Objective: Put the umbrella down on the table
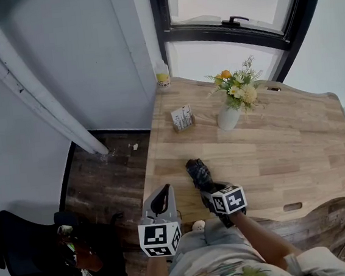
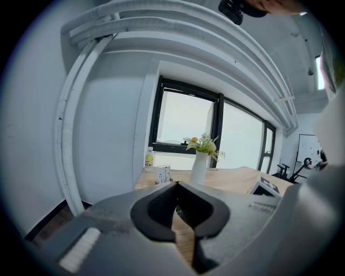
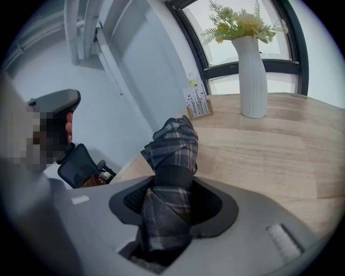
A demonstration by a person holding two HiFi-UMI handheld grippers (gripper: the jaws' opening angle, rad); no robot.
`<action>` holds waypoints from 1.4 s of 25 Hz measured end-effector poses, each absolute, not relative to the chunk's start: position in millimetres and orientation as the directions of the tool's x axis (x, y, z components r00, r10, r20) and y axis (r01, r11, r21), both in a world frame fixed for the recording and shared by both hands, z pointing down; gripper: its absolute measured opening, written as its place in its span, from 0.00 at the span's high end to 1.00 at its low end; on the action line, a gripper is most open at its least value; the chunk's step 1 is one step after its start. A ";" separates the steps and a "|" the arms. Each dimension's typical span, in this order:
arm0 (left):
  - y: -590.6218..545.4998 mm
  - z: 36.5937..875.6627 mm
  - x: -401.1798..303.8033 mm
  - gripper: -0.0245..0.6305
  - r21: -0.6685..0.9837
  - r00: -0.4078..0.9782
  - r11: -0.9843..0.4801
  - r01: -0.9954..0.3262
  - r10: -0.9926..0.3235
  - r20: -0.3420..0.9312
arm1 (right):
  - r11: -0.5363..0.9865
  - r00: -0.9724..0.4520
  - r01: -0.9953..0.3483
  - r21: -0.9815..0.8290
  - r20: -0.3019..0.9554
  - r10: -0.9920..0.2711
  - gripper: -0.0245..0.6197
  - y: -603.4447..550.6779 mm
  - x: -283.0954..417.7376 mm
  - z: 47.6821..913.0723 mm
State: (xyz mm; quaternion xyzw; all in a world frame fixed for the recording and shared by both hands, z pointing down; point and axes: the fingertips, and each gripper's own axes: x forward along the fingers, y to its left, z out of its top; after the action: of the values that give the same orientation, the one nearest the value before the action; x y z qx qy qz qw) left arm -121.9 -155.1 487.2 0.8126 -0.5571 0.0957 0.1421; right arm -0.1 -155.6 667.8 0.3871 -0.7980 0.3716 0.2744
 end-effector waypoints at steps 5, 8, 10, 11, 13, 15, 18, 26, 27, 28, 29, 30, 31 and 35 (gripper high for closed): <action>-156.6 489.4 -123.1 0.96 0.127 0.361 -0.339 -0.932 -0.877 0.315 | 0.419 -0.540 -0.826 -0.377 0.743 -0.395 0.65 -156.2 -0.2 681.0; -156.8 490.3 -122.2 0.96 0.129 0.363 -0.339 -0.932 -0.876 0.317 | 0.413 -0.533 -0.830 -0.375 0.752 -0.388 0.65 -156.6 -0.3 689.0; -157.2 489.6 -122.1 0.96 0.129 0.363 -0.339 -0.932 -0.876 0.317 | 0.409 -0.523 -0.835 -0.368 0.763 -0.380 0.65 -156.1 0.5 694.3; -157.5 489.3 -122.4 0.96 0.130 0.363 -0.339 -0.932 -0.877 0.316 | 0.408 -0.518 -0.837 -0.365 0.768 -0.377 0.65 -155.6 0.8 696.7; -157.5 489.7 -123.3 0.96 0.130 0.360 -0.335 -0.933 -0.878 0.315 | 0.408 -0.513 -0.839 -0.360 0.774 -0.371 0.65 -154.6 0.9 701.0; -157.5 490.8 -124.0 0.96 0.131 0.354 -0.329 -0.935 -0.881 0.315 | 0.409 -0.509 -0.840 -0.356 0.779 -0.367 0.65 -154.0 1.3 705.0; -158.5 492.7 -122.6 0.96 0.132 0.357 -0.332 -0.934 -0.879 0.317 | 0.416 -0.506 -0.840 -0.349 0.781 -0.366 0.65 -155.3 1.5 709.5; -159.1 493.6 -119.4 0.96 0.135 0.364 -0.338 -0.931 -0.875 0.319 | 0.424 -0.514 -0.833 -0.355 0.780 -0.357 0.63 -155.1 1.3 714.9; -159.3 494.0 -119.2 0.96 0.135 0.364 -0.339 -0.931 -0.875 0.319 | 0.423 -0.518 -0.831 -0.361 0.779 -0.353 0.63 -155.0 1.4 715.8; -159.3 494.2 -118.8 0.96 0.136 0.365 -0.339 -0.931 -0.874 0.320 | 0.422 -0.522 -0.829 -0.367 0.778 -0.349 0.62 -154.7 1.5 716.6; -159.1 494.3 -118.1 0.96 0.136 0.367 -0.341 -0.930 -0.874 0.320 | 0.421 -0.526 -0.827 -0.374 0.778 -0.344 0.61 -154.1 1.5 717.2; -158.8 494.4 -117.1 0.96 0.137 0.368 -0.342 -0.930 -0.873 0.320 | 0.419 -0.529 -0.826 -0.377 0.777 -0.341 0.60 -153.6 1.5 717.4; -158.5 494.3 -116.1 0.96 0.137 0.369 -0.343 -0.929 -0.873 0.320 | 0.419 -0.529 -0.826 -0.378 0.778 -0.339 0.60 -153.2 1.6 717.5; -158.5 494.2 -113.3 0.96 0.138 0.374 -0.347 -0.928 -0.871 0.320 | 0.409 -0.523 -0.829 -0.381 0.787 -0.327 0.57 -153.3 2.7 716.7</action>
State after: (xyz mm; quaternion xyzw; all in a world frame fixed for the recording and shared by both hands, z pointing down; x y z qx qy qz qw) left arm -113.3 -158.5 494.2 0.8152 -0.5514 0.0955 0.1491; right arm 2.7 -153.3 716.7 0.3718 -0.7773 0.3967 0.3165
